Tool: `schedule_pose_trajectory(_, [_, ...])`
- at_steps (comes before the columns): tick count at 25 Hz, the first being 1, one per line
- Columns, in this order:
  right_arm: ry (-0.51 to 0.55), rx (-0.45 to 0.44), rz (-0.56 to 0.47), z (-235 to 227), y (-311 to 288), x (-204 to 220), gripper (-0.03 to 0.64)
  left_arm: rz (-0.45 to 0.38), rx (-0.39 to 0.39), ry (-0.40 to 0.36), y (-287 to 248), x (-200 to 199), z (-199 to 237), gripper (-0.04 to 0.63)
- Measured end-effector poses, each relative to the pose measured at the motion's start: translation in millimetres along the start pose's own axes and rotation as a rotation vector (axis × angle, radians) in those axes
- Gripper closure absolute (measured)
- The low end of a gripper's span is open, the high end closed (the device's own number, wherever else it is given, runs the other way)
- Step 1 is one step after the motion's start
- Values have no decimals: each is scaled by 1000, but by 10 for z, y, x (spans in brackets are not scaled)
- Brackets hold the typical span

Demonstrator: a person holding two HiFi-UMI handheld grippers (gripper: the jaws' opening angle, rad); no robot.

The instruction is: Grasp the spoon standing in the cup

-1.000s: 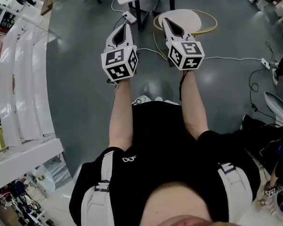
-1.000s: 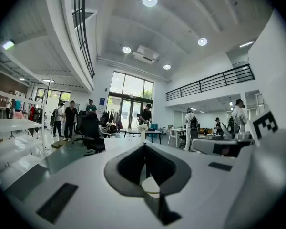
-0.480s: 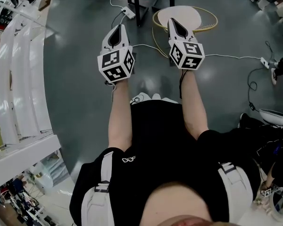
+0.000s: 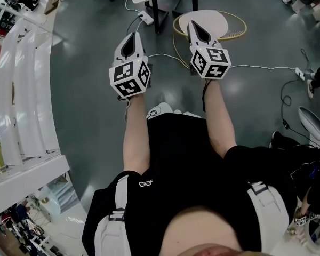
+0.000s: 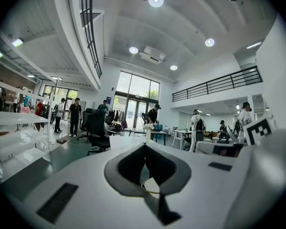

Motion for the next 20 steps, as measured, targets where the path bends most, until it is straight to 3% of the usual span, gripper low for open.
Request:
schedule_pose_trajectory(10, [21,-34,5,131,-379,85,615,9,-33,21,-188,56,304,580])
schedule_pose_trajectory(20, [23,36,-27,-111,-1122,-14,615,5,59,46,-1106,101,578,580])
Point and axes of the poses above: the fingertips, and each gripper's own axes: y backward along the fingers, z to its left, x out of its underside, the point moved 3 cm from there along y, backward along the fingers, and after that the axes turned 13 degrees about -y, right-handed, at the moved point
